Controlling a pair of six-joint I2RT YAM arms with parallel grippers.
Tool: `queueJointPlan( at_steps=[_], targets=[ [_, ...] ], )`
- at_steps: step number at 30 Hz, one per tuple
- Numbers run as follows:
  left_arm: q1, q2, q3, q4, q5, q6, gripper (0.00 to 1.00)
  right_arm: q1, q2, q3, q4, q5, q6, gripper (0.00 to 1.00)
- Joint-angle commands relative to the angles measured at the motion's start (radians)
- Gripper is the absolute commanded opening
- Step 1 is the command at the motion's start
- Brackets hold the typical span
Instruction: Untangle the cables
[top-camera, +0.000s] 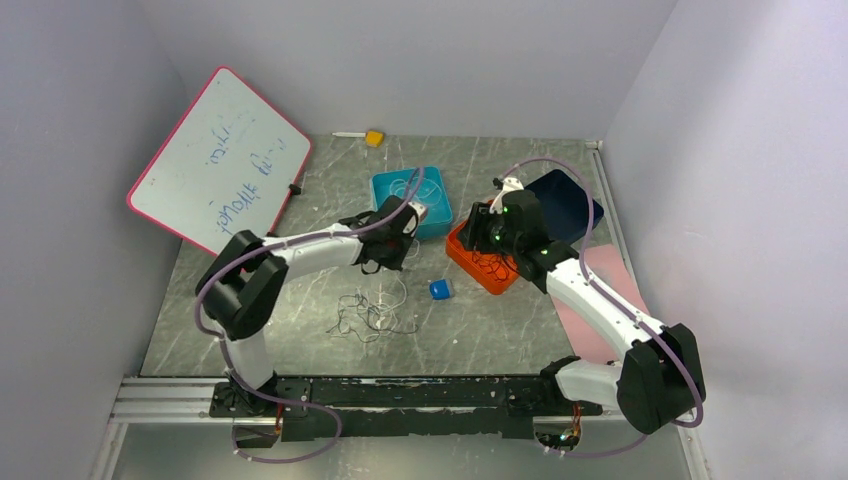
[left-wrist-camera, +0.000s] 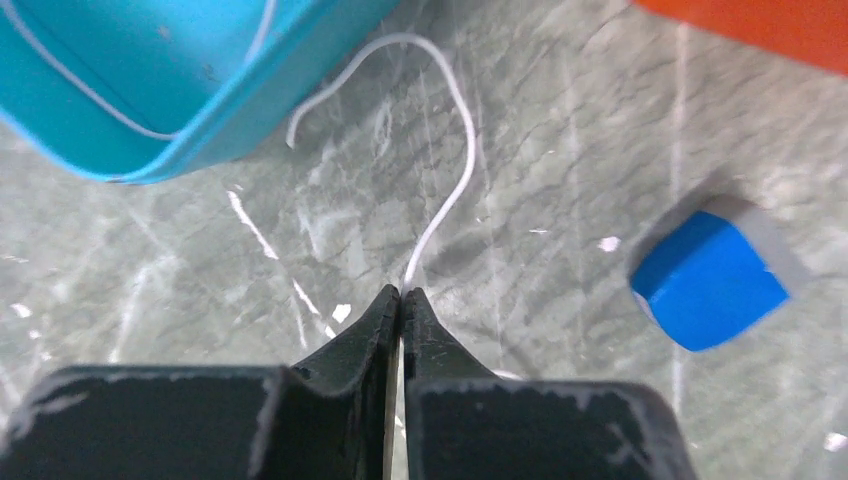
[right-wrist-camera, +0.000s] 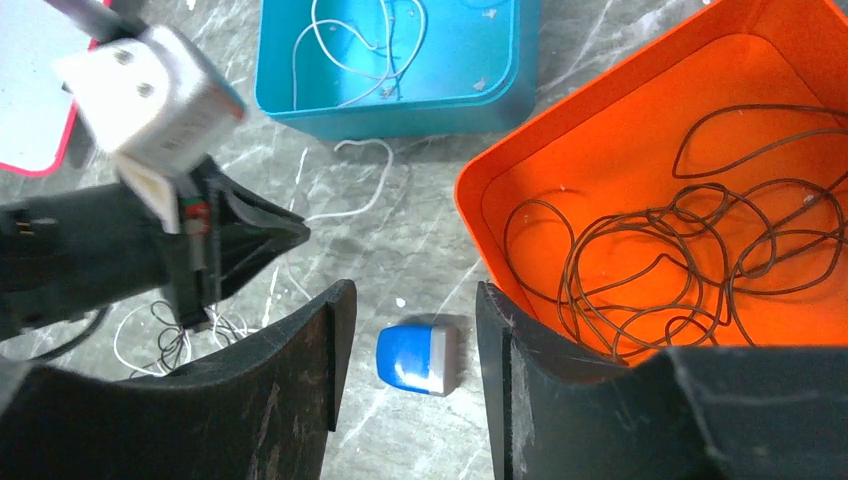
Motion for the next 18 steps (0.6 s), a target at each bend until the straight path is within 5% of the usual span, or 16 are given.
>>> queueJointPlan(
  at_steps=[1, 10, 18],
  targets=[
    [-0.002, -0.133, 0.070, -0.039, -0.020, -0.006, 0.07, 0.007, -0.030, -0.025, 0.058, -0.036, -0.007, 0.51],
    [0.000, -0.284, 0.073, -0.068, -0.059, -0.036, 0.07, 0.085, -0.016, -0.082, 0.229, -0.125, 0.089, 0.53],
    [0.006, -0.324, 0.080, -0.085, -0.070, -0.060, 0.07, 0.256, 0.087, -0.225, 0.633, -0.088, 0.220, 0.54]
  ],
)
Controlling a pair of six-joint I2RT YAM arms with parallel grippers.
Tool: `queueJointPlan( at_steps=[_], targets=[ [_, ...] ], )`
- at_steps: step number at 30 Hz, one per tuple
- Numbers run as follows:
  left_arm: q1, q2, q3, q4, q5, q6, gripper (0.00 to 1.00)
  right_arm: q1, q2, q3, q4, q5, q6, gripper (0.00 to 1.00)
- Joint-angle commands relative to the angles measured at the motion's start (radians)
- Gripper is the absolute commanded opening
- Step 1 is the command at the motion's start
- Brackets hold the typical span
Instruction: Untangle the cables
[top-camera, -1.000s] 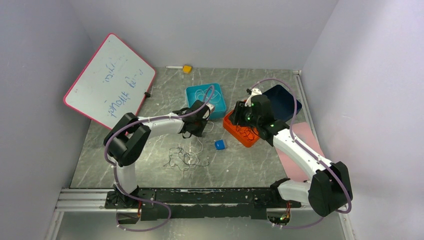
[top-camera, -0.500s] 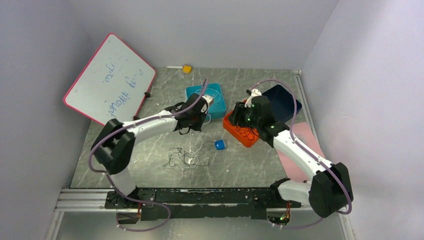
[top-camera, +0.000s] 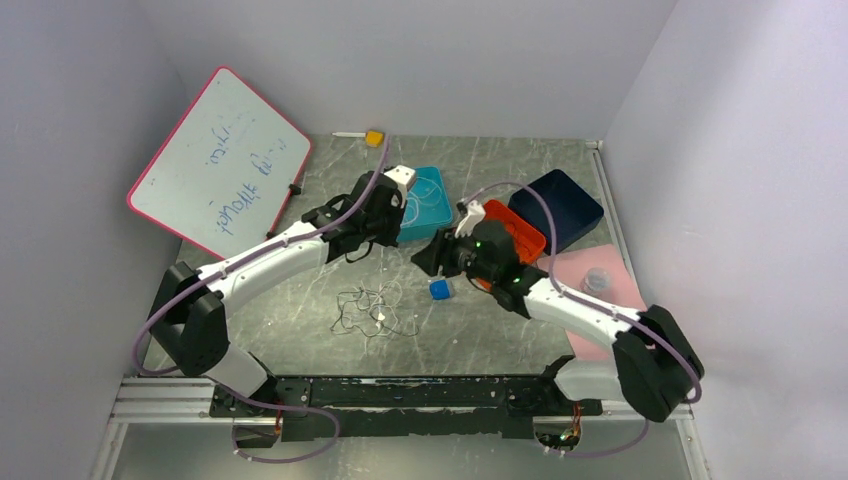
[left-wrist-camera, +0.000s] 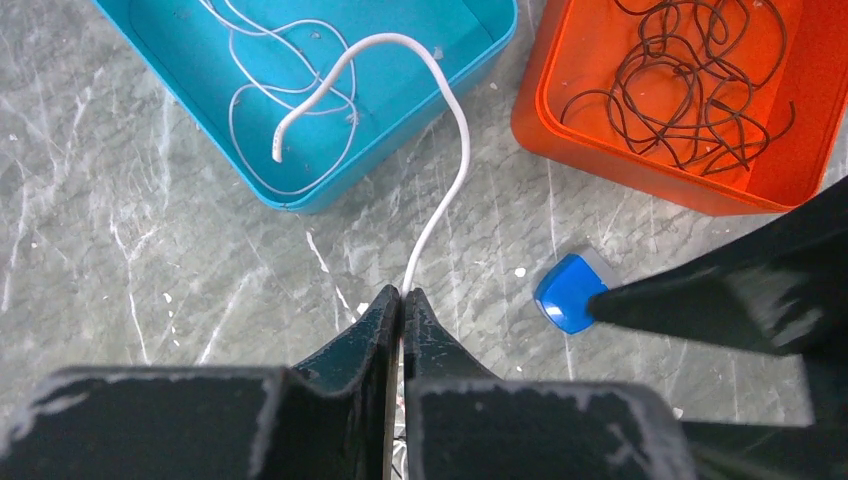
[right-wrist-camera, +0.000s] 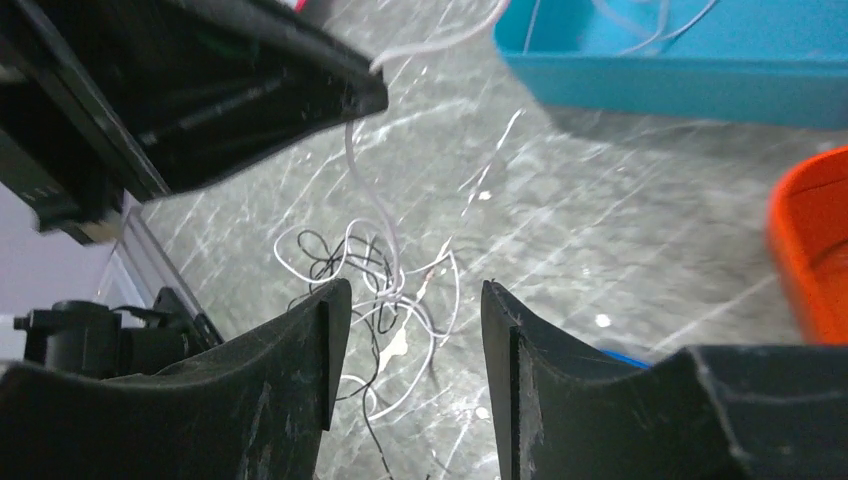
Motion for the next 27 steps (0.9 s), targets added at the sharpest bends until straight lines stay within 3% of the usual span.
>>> queueJointPlan(
  at_steps=[1, 8, 12, 15, 19, 20, 22, 24, 27],
  targets=[
    [0.007, -0.028, 0.022, -0.026, -0.018, -0.025, 0.07, 0.066, 0.090, -0.073, 0.312, 0.021, 0.094, 0.54],
    [0.007, -0.052, 0.006, -0.026, -0.003, -0.038, 0.07, 0.109, 0.269, -0.095, 0.607, 0.030, 0.139, 0.55],
    [0.007, -0.066, -0.017, -0.017, 0.004, -0.050, 0.07, 0.117, 0.337, -0.055, 0.642, 0.000, 0.142, 0.51],
    [0.009, -0.075, -0.034, -0.006, 0.008, -0.062, 0.07, 0.120, 0.360, -0.044, 0.644, 0.009, 0.141, 0.39],
    [0.023, -0.107, -0.083, 0.033, 0.040, -0.085, 0.08, 0.120, 0.352, -0.043, 0.631, 0.034, 0.150, 0.12],
    [0.032, -0.123, -0.109, 0.050, 0.057, -0.096, 0.11, 0.120, 0.345, -0.044, 0.625, 0.037, 0.153, 0.07],
    [0.049, -0.164, -0.171, 0.098, 0.087, -0.116, 0.30, 0.120, 0.329, -0.040, 0.575, 0.062, 0.161, 0.00],
    [0.064, -0.217, -0.249, 0.151, 0.108, -0.172, 0.46, 0.119, 0.314, -0.016, 0.493, 0.101, 0.171, 0.00],
    [0.072, -0.301, -0.369, 0.236, 0.147, -0.198, 0.58, 0.118, 0.297, 0.003, 0.415, 0.131, 0.179, 0.00]
  ],
)
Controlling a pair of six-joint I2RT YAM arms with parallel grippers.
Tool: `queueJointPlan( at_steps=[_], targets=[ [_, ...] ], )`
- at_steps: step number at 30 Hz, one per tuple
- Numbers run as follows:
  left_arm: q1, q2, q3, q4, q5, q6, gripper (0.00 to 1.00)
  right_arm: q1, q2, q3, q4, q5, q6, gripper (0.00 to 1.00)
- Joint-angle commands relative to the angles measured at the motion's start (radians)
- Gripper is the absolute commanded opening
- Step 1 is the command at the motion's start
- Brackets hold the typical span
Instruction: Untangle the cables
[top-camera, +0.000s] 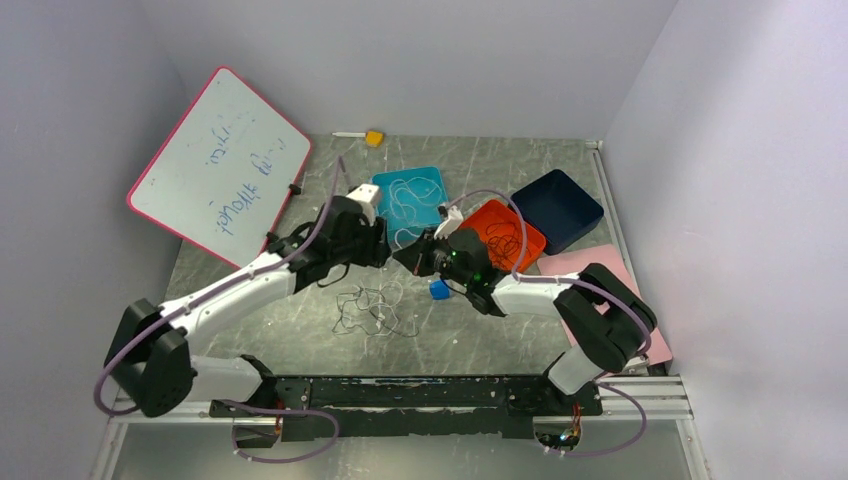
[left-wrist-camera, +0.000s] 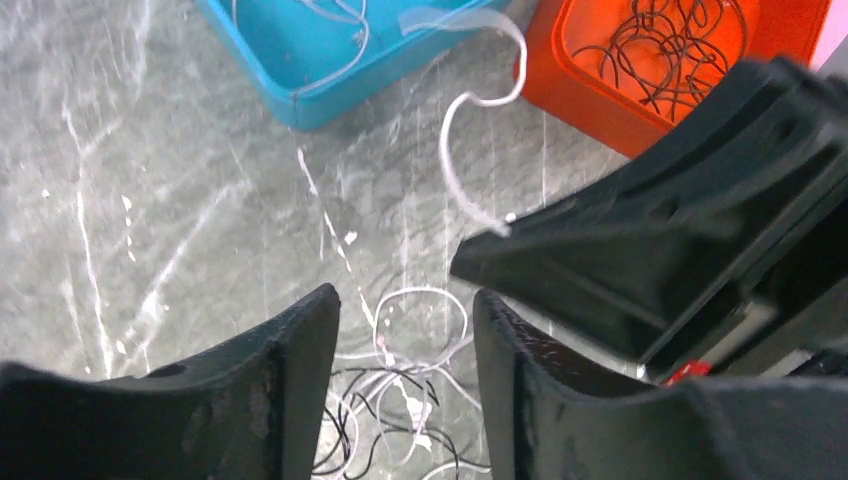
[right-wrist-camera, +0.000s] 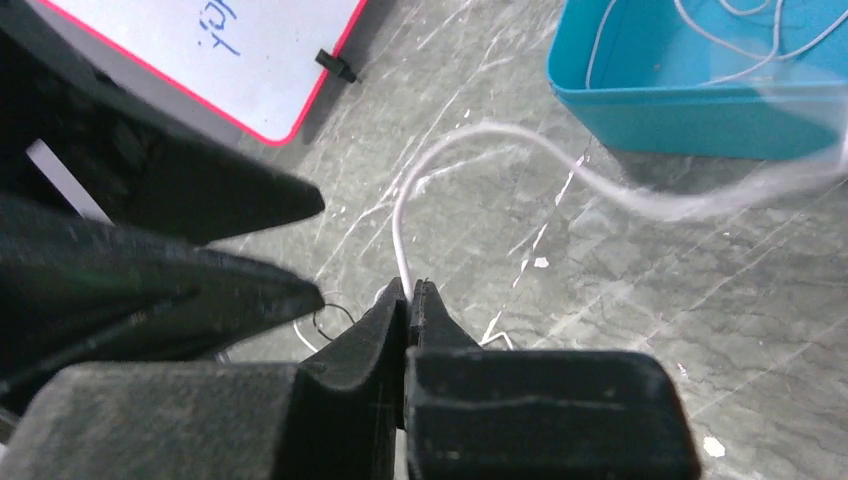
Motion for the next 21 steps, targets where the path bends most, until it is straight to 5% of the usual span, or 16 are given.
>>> queueJointPlan(
  at_steps=[1, 11, 21],
  targets=[
    [0.015, -0.121, -0.150, 0.167, 0.101, -0.075, 0.59, 0.002, -0.045, 0.052, -0.109, 0.075, 0.016, 0.00],
    [0.015, -0.213, -0.407, 0.419, 0.247, -0.034, 0.52, -0.001, -0.024, 0.142, -0.234, 0.064, 0.062, 0.00],
    [0.014, -0.071, -0.414, 0.477, 0.127, -0.008, 0.54, -0.003, -0.041, 0.191, -0.275, 0.015, 0.098, 0.00]
  ],
)
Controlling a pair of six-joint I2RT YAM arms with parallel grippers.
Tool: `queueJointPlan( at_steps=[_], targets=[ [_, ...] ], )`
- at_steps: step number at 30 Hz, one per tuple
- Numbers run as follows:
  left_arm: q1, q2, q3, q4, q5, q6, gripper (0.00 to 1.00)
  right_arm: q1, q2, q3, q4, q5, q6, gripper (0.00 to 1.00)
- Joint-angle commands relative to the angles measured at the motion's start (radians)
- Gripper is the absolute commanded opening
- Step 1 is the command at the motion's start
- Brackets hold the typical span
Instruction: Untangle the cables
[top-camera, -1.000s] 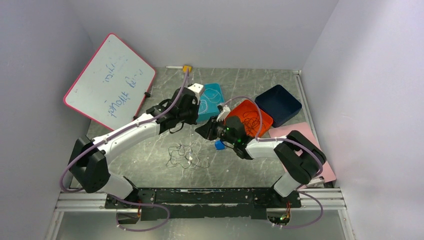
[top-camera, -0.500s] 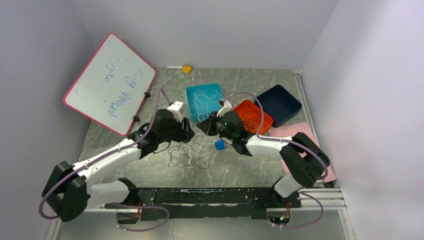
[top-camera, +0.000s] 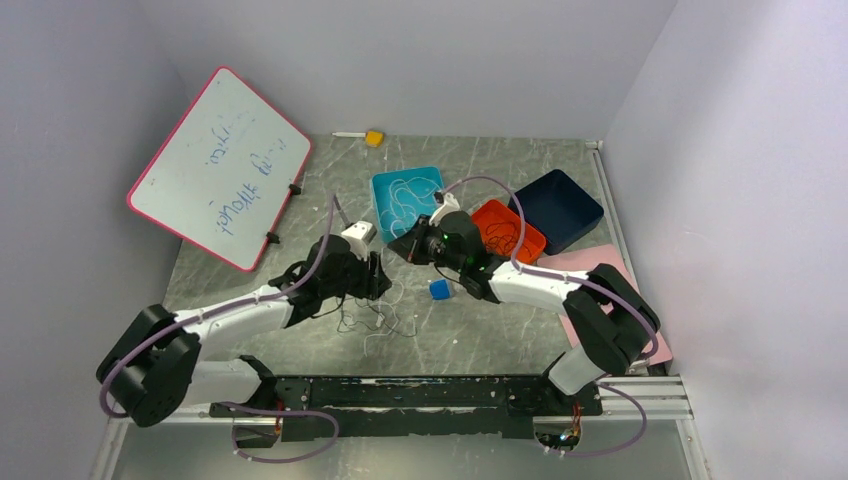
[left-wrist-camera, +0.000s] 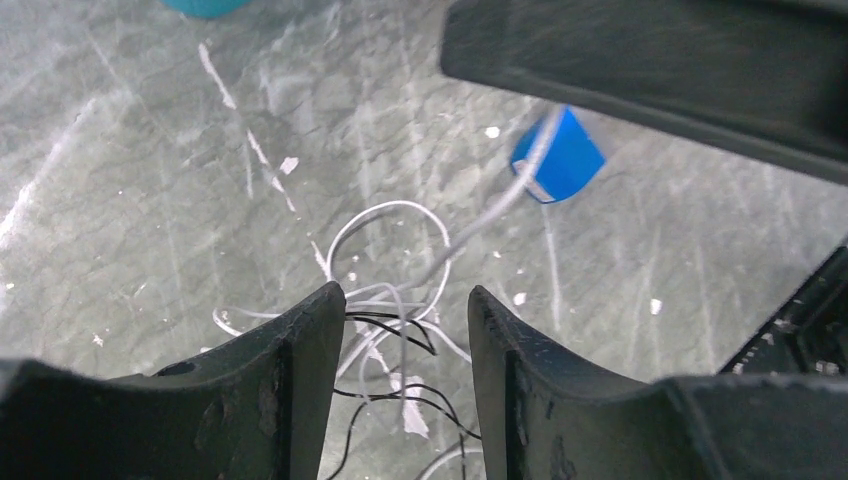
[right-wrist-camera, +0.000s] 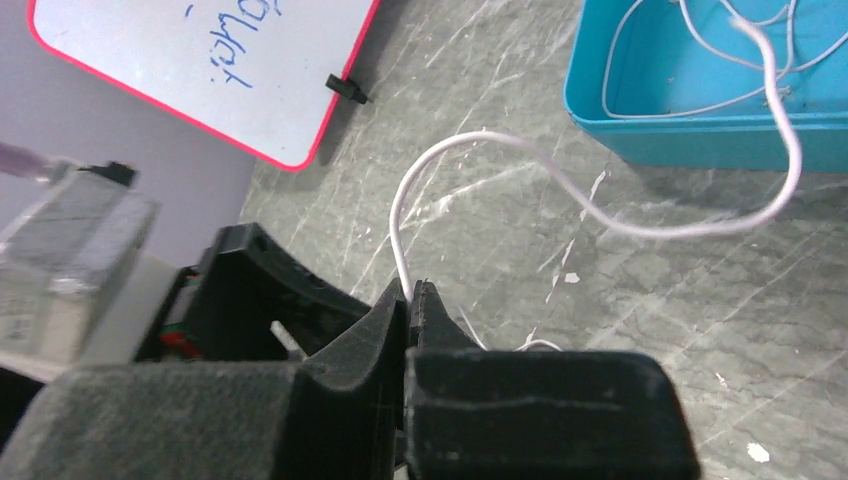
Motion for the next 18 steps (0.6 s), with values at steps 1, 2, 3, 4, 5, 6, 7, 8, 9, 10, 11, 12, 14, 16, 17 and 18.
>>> queueJointPlan(
  at_steps=[1, 2, 3, 4, 5, 6, 7, 8, 9, 10, 11, 12, 14, 16, 17, 18],
  targets=[
    [0.000, 0.052, 0.013, 0.076, -0.057, 0.022, 0.54, -0.006, -0.022, 0.033, -0.029, -0.025, 0.033, 0.00],
    [-0.001, 0.063, 0.010, 0.085, -0.052, 0.022, 0.54, -0.008, -0.028, 0.034, -0.027, -0.036, 0.042, 0.00],
    [-0.002, 0.073, 0.009, 0.090, -0.050, 0.022, 0.53, -0.012, -0.035, 0.036, -0.026, -0.045, 0.050, 0.00],
    [-0.004, 0.083, 0.008, 0.090, -0.050, 0.022, 0.53, -0.015, -0.043, 0.038, -0.024, -0.053, 0.056, 0.00],
    [-0.006, 0.091, 0.006, 0.089, -0.054, 0.022, 0.52, -0.020, -0.056, 0.043, -0.030, -0.057, 0.060, 0.00],
    [-0.008, 0.097, 0.002, 0.087, -0.058, 0.022, 0.52, -0.026, -0.069, 0.049, -0.037, -0.058, 0.062, 0.00],
    [-0.010, 0.100, -0.004, 0.085, -0.062, 0.022, 0.51, -0.036, -0.086, 0.056, -0.046, -0.058, 0.061, 0.00],
    [-0.010, 0.100, -0.009, 0.083, -0.064, 0.022, 0.51, -0.048, -0.105, 0.064, -0.058, -0.057, 0.057, 0.00],
    [-0.012, 0.098, -0.017, 0.083, -0.067, 0.022, 0.50, -0.061, -0.124, 0.075, -0.074, -0.057, 0.052, 0.00],
    [-0.013, 0.094, -0.025, 0.082, -0.070, 0.021, 0.49, -0.081, -0.144, 0.087, -0.090, -0.058, 0.048, 0.00],
    [-0.014, 0.091, -0.035, 0.082, -0.072, 0.019, 0.48, -0.100, -0.166, 0.098, -0.106, -0.063, 0.043, 0.00],
    [-0.014, 0.088, -0.044, 0.084, -0.074, 0.017, 0.48, -0.123, -0.184, 0.110, -0.122, -0.073, 0.040, 0.00],
    [-0.018, 0.088, -0.063, 0.088, -0.077, 0.010, 0.46, -0.169, -0.218, 0.141, -0.156, -0.098, 0.025, 0.00],
    [-0.022, 0.094, -0.082, 0.097, -0.082, 0.000, 0.46, -0.212, -0.245, 0.179, -0.202, -0.116, -0.001, 0.00],
    [-0.024, 0.100, -0.090, 0.103, -0.085, -0.006, 0.45, -0.239, -0.261, 0.198, -0.227, -0.127, -0.013, 0.00],
    [-0.026, 0.105, -0.098, 0.110, -0.086, -0.012, 0.45, -0.256, -0.272, 0.216, -0.250, -0.135, -0.024, 0.00]
  ],
)
